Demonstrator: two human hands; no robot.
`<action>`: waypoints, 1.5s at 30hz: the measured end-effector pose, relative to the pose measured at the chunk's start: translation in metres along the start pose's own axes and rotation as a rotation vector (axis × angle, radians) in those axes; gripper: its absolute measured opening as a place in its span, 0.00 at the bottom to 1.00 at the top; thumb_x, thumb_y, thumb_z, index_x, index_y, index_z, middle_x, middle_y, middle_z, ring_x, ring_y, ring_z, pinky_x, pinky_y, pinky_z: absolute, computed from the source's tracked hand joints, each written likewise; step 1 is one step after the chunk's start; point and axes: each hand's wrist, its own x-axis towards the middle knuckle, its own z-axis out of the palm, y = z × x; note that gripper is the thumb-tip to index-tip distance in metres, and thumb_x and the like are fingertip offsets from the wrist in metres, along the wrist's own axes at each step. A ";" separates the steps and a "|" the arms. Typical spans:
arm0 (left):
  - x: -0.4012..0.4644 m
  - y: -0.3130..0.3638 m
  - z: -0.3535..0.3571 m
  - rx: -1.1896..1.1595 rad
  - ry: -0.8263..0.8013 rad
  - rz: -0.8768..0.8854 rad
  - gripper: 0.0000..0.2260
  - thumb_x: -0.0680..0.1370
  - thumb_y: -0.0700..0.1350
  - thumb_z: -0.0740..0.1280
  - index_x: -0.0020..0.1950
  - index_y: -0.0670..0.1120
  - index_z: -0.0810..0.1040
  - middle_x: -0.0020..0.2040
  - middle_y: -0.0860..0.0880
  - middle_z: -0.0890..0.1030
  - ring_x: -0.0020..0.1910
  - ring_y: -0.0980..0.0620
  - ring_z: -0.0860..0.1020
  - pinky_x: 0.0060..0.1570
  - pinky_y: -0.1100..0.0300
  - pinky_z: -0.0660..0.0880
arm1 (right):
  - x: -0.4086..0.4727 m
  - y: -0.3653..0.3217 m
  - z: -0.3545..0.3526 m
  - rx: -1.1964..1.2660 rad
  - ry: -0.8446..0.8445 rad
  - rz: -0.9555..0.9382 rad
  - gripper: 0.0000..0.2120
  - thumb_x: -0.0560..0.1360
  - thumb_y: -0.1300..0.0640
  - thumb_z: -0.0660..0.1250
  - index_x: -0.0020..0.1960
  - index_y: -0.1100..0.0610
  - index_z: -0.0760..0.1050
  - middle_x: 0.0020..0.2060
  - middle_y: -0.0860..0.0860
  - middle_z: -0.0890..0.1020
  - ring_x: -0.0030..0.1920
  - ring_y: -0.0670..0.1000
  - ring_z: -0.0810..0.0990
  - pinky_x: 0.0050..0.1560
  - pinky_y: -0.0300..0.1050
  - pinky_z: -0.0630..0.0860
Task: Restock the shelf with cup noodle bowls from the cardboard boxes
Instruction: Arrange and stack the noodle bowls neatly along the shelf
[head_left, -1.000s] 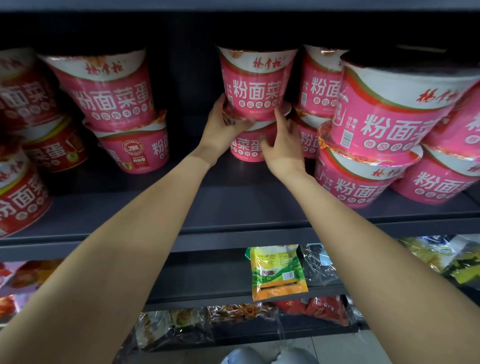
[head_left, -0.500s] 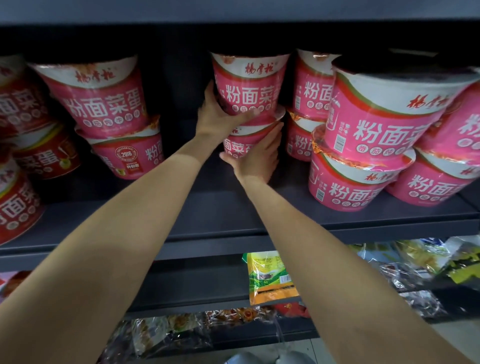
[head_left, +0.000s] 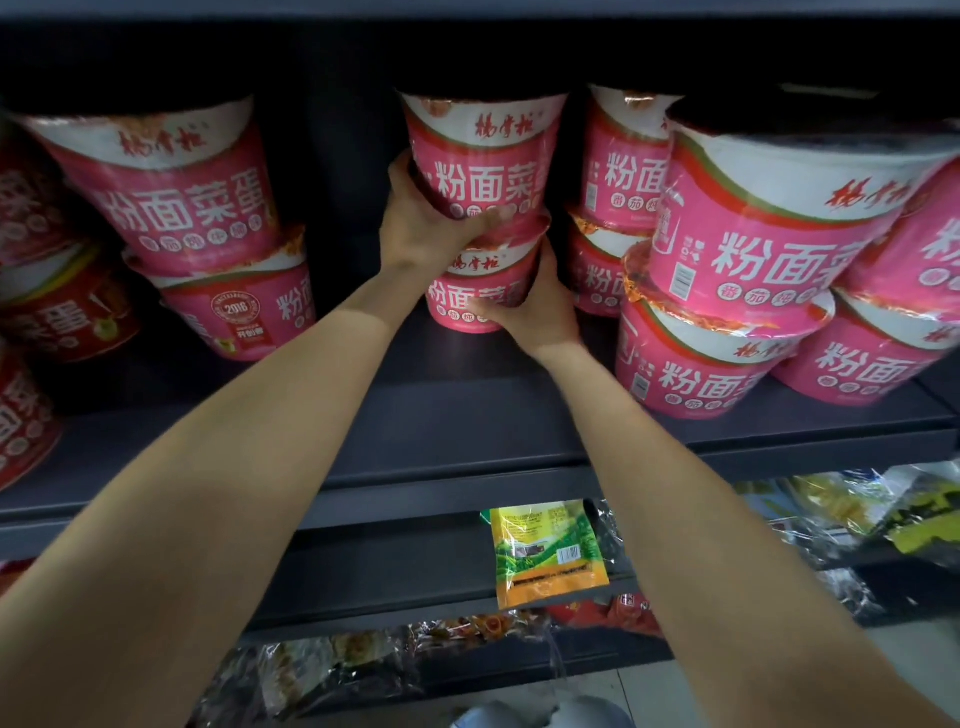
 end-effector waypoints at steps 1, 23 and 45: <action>0.000 0.001 0.001 0.000 0.000 0.002 0.51 0.62 0.60 0.79 0.75 0.45 0.56 0.69 0.49 0.72 0.66 0.51 0.74 0.58 0.59 0.73 | -0.007 -0.002 0.010 -0.063 0.100 0.015 0.51 0.66 0.55 0.78 0.78 0.58 0.48 0.71 0.56 0.67 0.70 0.54 0.68 0.68 0.46 0.67; -0.008 0.001 0.021 0.005 0.110 0.015 0.53 0.59 0.66 0.77 0.75 0.48 0.57 0.70 0.50 0.71 0.66 0.50 0.73 0.61 0.51 0.75 | 0.000 0.002 0.028 0.220 0.273 -0.036 0.58 0.58 0.51 0.82 0.77 0.51 0.50 0.72 0.49 0.66 0.71 0.48 0.67 0.69 0.52 0.68; -0.001 -0.002 0.005 -0.020 -0.051 0.024 0.49 0.63 0.60 0.78 0.77 0.47 0.56 0.69 0.48 0.73 0.66 0.50 0.74 0.62 0.55 0.74 | 0.005 0.001 0.020 0.217 0.226 -0.059 0.59 0.59 0.53 0.82 0.77 0.54 0.47 0.72 0.51 0.63 0.71 0.49 0.65 0.68 0.43 0.66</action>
